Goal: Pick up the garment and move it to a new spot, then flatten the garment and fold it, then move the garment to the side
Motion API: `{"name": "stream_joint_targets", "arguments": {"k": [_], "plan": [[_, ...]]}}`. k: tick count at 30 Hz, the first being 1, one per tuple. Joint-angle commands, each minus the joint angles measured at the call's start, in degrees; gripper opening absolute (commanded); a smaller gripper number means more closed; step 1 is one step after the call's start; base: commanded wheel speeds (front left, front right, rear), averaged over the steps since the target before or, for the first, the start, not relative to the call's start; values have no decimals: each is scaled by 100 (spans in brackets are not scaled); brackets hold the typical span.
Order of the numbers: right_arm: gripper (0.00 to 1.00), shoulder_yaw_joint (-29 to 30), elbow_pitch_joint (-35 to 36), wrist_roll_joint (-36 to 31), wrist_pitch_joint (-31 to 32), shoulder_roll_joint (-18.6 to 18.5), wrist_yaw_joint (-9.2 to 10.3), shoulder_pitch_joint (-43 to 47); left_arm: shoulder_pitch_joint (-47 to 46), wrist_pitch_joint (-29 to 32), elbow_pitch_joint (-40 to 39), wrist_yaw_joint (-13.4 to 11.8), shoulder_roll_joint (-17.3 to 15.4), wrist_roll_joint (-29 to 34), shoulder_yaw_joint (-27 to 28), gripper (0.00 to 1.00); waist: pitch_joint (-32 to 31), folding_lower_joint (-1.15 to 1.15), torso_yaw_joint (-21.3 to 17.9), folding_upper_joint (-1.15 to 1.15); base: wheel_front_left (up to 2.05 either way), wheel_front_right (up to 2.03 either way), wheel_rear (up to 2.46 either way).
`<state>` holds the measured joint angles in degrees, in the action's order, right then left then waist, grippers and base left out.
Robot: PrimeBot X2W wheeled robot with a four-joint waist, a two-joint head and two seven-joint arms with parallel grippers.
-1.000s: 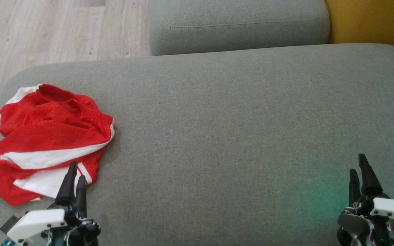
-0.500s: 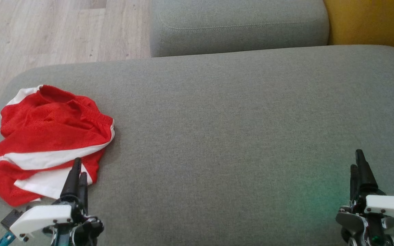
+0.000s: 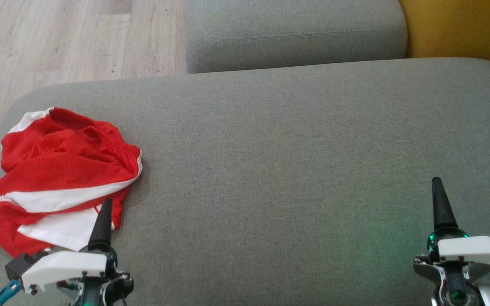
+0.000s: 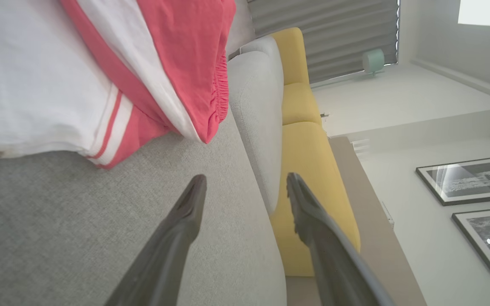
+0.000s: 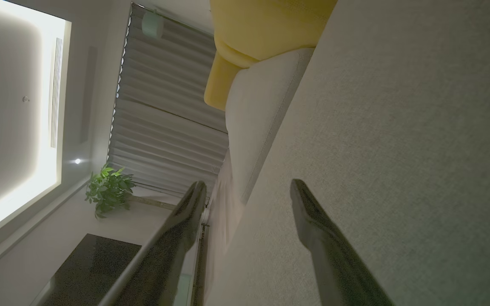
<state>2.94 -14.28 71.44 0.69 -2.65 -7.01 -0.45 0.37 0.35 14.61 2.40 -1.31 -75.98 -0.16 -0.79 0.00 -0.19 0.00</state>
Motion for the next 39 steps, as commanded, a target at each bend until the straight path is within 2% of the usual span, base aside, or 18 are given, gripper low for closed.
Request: {"name": "stream_joint_targets", "arguments": {"k": [1,13,39], "plan": [[100,-86,250,-258,-94,-114,-15,-153,-146,-72,-260,-30,-77,205,5,100,-4,0,1,0,0,0,0],[100,-331,361,-1440,-297,-224,-20,-145,-122,-274,-288,-210,-161,1243,-115,100,-42,0,10,0,0,0,0],[100,-730,455,-3298,-719,-313,-29,-106,-27,-692,-290,-622,-446,3221,-430,100,-135,0,2,0,0,0,0]]}}
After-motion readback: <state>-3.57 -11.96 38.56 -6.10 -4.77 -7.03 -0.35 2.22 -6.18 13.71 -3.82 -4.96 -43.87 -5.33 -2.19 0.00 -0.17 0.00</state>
